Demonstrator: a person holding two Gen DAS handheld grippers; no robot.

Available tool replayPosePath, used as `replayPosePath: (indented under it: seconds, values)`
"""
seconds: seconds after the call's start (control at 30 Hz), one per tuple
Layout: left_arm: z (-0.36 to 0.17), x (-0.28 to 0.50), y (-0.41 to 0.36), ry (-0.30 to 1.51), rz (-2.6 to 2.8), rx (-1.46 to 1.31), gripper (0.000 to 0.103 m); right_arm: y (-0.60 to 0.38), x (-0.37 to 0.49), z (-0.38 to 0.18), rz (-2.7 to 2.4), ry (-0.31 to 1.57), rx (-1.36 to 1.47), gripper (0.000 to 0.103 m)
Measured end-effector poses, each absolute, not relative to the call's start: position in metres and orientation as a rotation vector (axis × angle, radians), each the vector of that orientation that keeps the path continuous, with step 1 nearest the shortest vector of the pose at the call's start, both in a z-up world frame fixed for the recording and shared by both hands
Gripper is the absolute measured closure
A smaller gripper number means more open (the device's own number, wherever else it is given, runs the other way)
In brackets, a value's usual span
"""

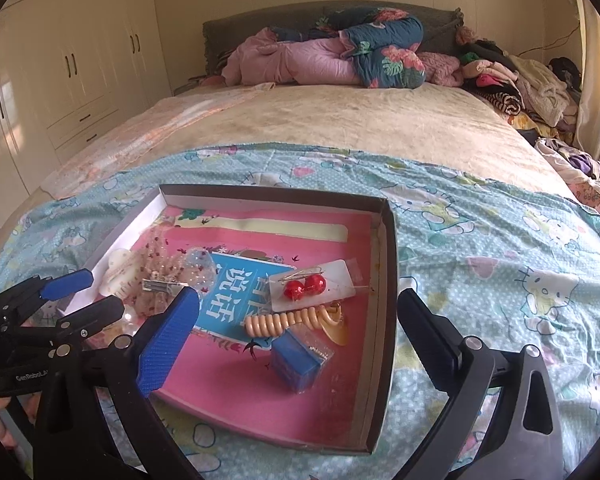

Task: Organize jewelry
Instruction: 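Withdraw both tools from the tray back over the bed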

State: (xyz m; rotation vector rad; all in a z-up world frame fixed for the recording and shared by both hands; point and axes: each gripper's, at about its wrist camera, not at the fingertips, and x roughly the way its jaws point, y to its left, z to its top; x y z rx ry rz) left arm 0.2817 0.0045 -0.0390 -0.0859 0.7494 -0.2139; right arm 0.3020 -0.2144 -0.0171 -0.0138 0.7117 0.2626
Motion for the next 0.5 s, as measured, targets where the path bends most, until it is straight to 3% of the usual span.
replayPosePath:
  seconds: [0.2, 0.5]
  values:
    - [-0.026, 0.267, 0.013, 0.716, -0.189, -0.105, 0.012, -0.217, 0.280, -0.004, 0.260, 0.666, -0.009, 0.006]
    - [-0.009, 0.244, 0.025, 0.672, -0.173, -0.135, 0.012, -0.223, 0.247, 0.011, 0.260, 0.608, -0.015, 0.006]
